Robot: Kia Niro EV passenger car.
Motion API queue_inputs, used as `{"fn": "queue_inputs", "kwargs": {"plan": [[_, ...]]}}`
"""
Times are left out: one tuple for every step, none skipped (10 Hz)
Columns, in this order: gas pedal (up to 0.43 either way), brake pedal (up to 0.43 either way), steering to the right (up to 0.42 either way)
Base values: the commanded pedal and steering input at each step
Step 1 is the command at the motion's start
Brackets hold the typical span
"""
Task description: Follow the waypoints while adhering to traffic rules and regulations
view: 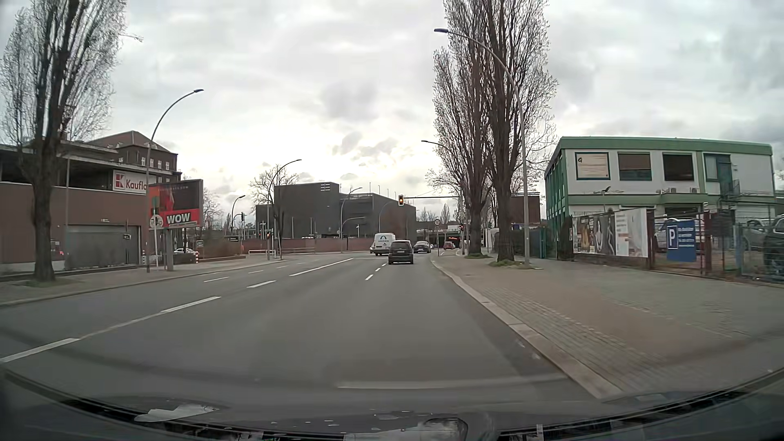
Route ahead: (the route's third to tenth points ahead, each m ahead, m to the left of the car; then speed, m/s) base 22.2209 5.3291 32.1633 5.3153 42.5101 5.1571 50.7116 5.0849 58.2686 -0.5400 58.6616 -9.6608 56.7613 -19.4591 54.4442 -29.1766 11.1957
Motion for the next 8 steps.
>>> {"fn": "queue_inputs", "kwargs": {"plan": [[0.000,0.012,-0.006],[0.000,0.018,-0.005],[0.000,0.037,-0.001],[0.000,0.098,-0.001],[0.000,0.128,-0.001],[0.000,0.146,-0.001],[0.000,0.152,-0.001],[0.000,0.171,-0.001]]}}
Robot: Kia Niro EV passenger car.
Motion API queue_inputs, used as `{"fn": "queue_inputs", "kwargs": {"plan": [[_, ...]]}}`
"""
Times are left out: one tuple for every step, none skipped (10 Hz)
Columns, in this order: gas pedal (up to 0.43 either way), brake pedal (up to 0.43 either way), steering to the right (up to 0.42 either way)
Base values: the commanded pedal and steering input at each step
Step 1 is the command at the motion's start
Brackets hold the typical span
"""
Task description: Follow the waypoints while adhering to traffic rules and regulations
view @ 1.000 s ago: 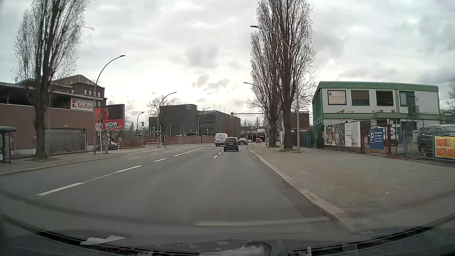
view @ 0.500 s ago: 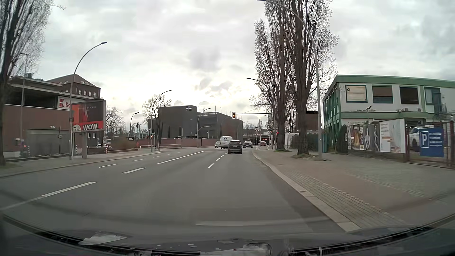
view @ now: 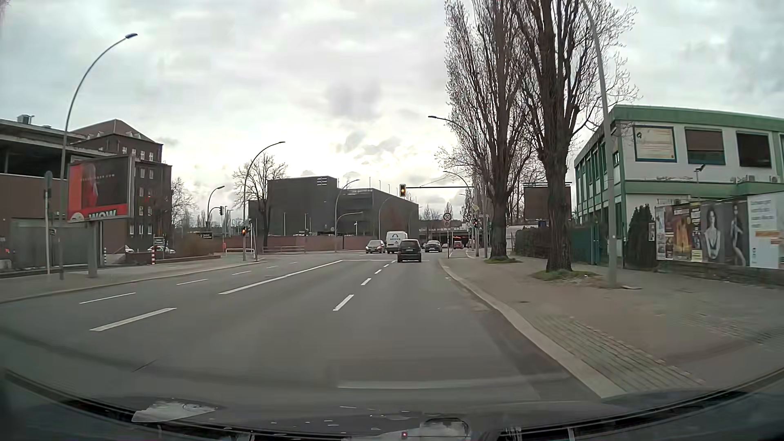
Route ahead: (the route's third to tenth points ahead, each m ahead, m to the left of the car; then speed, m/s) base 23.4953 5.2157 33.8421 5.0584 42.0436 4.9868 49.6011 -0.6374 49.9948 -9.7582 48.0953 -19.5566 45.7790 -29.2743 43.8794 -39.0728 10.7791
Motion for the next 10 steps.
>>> {"fn": "queue_inputs", "kwargs": {"plan": [[0.000,0.189,-0.001],[0.000,0.201,0.000],[0.000,0.207,0.000],[0.000,0.220,0.001],[0.000,0.220,0.001],[0.000,0.226,0.001],[0.000,0.232,0.001],[0.000,0.238,0.001],[0.000,0.244,0.001],[0.000,0.244,0.002]]}}
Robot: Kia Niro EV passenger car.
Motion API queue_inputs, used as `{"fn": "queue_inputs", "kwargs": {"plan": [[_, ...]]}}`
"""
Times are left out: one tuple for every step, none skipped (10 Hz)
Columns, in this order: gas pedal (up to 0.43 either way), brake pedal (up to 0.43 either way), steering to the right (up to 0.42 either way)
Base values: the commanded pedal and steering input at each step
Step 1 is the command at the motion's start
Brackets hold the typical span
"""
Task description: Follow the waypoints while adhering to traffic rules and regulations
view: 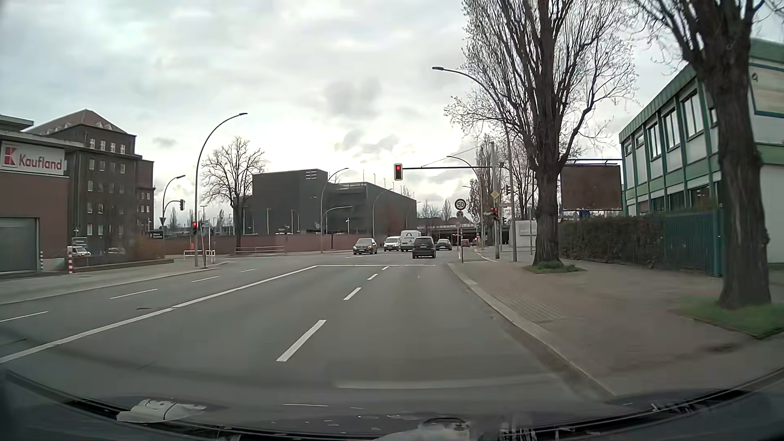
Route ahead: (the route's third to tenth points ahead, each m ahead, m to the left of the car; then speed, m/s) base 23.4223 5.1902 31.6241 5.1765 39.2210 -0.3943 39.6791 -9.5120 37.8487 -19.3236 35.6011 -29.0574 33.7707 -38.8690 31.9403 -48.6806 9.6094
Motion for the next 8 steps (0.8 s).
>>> {"fn": "queue_inputs", "kwargs": {"plan": [[0.000,0.250,0.003],[0.000,0.250,0.003],[0.000,0.250,0.003],[0.000,0.256,0.003],[0.000,0.274,0.004],[0.000,0.280,0.006],[0.000,0.280,0.006],[0.000,0.274,0.006]]}}
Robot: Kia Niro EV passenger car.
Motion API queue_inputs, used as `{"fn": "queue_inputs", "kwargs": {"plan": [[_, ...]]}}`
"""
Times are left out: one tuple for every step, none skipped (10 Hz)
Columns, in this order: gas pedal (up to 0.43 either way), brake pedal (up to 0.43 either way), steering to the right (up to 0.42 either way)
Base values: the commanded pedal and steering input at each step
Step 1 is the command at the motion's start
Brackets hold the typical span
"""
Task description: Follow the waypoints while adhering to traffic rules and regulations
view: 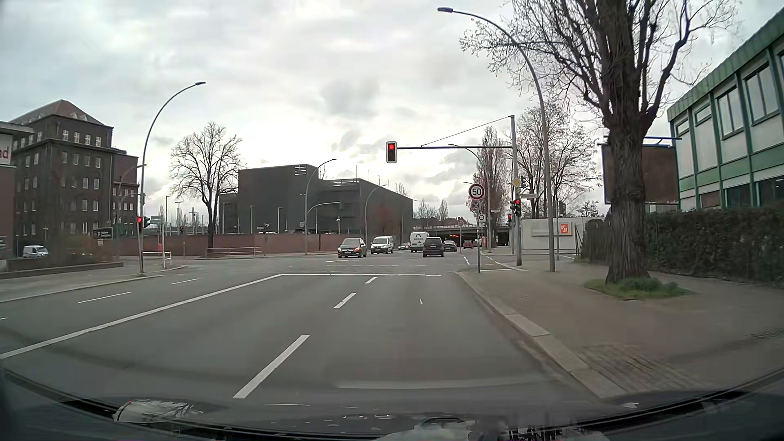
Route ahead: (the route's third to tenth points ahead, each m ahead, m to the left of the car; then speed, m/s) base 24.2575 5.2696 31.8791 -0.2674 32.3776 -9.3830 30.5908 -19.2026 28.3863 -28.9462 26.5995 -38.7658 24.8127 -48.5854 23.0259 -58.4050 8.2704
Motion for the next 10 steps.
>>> {"fn": "queue_inputs", "kwargs": {"plan": [[0.000,0.274,0.004],[0.000,0.274,0.003],[0.000,0.268,0.003],[0.000,0.274,0.003],[0.000,0.274,0.003],[0.000,0.274,0.003],[0.000,0.280,0.003],[0.000,0.293,0.003],[0.000,0.299,0.005],[0.000,0.311,0.006]]}}
